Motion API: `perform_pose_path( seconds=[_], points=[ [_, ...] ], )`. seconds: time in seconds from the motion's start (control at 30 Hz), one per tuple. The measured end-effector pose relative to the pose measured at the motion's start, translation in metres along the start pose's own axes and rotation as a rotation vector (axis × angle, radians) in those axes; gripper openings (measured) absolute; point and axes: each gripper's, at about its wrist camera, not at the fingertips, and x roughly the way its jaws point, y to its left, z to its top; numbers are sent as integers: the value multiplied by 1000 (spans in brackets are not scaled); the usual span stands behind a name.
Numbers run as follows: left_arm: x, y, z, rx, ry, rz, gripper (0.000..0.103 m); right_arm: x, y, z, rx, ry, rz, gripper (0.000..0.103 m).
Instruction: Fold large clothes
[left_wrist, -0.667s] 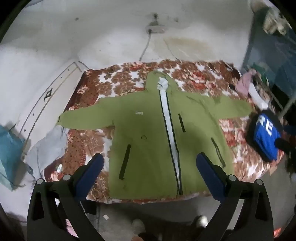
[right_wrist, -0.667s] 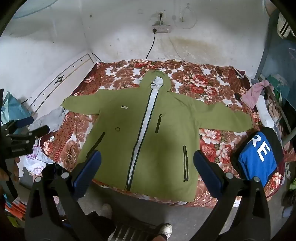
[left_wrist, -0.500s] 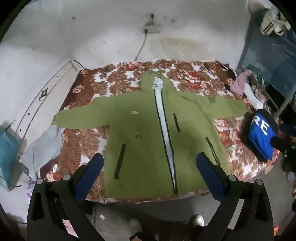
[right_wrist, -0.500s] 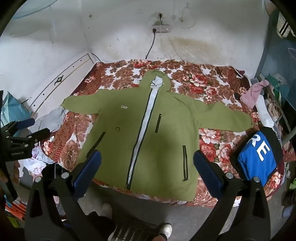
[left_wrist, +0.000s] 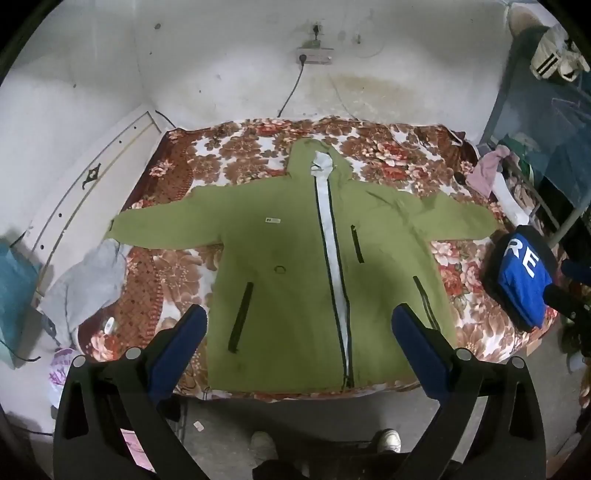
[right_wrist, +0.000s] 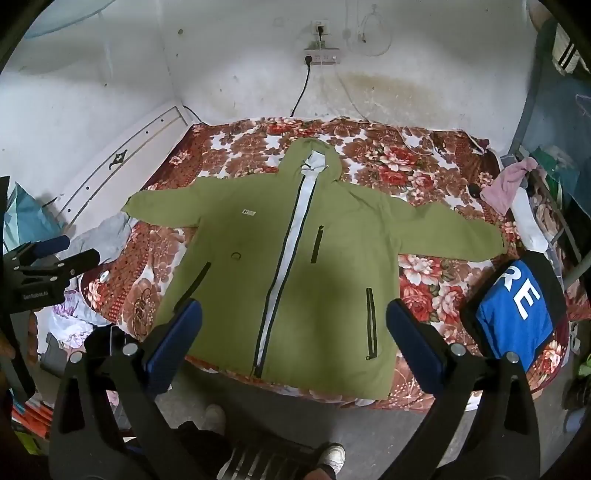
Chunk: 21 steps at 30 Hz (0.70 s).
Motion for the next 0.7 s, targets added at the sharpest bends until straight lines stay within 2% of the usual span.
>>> perform_pose_path(
  seconds=[0.13, 0.7],
  points=[
    [2, 1, -2, 1, 6, 3, 98, 2, -9, -1, 2, 5, 23, 98],
    [5, 3, -4, -1, 6, 9, 98, 6, -16, -4, 17, 12, 20, 98]
  ],
)
